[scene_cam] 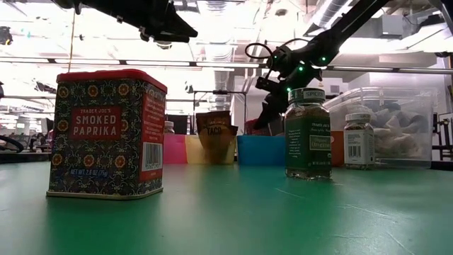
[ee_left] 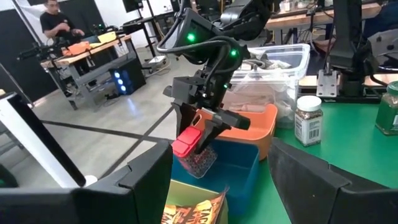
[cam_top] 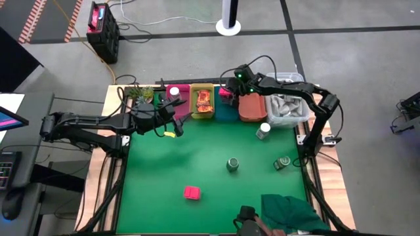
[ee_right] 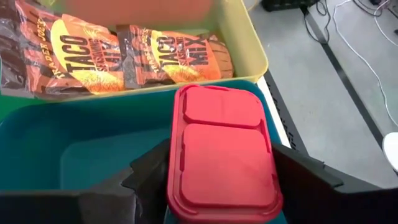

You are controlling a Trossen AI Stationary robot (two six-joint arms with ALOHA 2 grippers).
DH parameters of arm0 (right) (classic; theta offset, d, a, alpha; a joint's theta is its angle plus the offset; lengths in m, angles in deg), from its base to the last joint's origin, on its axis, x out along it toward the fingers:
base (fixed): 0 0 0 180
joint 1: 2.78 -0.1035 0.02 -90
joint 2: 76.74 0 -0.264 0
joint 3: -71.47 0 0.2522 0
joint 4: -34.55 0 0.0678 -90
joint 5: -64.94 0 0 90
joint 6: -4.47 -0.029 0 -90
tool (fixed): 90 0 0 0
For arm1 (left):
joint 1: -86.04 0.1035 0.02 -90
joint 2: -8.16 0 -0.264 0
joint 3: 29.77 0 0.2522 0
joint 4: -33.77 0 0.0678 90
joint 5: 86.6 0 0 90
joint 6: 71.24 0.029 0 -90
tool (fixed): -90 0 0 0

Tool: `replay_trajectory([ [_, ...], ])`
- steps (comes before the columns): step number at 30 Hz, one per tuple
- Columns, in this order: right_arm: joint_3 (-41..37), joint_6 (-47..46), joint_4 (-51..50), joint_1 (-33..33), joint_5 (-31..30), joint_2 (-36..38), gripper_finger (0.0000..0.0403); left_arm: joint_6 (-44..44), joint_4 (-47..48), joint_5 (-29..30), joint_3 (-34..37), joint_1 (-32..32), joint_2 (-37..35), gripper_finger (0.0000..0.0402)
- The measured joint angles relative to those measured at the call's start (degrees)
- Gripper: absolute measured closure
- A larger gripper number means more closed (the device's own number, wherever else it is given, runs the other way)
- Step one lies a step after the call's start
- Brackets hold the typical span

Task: Sort spices by type
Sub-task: Put the top center red seasoning can into the blue bin, then put the red seasoning can into the blue bin

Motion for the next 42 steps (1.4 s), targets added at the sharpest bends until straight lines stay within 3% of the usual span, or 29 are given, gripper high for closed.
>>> replay_trajectory([
  [10, 0.0, 0.92, -0.47, -0.5, 0.02, 0.0, 0.0123, -0.38, 0.15, 0.01, 0.02, 0.0, 0.02, 0.0153],
  [20, 0.0, 1.43, -0.82, -0.46, -2.16, 1.29, 0.0024, -0.99, 0.13, 0.03, 0.01, 0.0, 0.01, 0.0153],
  [25, 2.4, -0.22, -3.89, -1.97, -2.63, 5.49, 0.0005, -1.38, 0.17, 0.03, 0.0, 0.0, 0.0, 0.0153],
  [36, 0.07, -9.08, -7.2, -20.75, -3.56, 12.96, 0.0011, -1.4, 2.06, 0.03, 0.01, -0.01, 0.0, 0.0153],
  [40, -2.38, -15.38, -3.25, -29.83, -3.96, 16.02, 0.0011, -0.54, 1.5, 0.64, 0.02, 0.0, 0.0, 0.0153],
  [42, -4.29, -18.29, -0.22, -34.78, -7.11, 16.3, 0.0011, -0.65, 1.4, 1.73, 0.01, 0.0, 0.0, 0.0153],
])
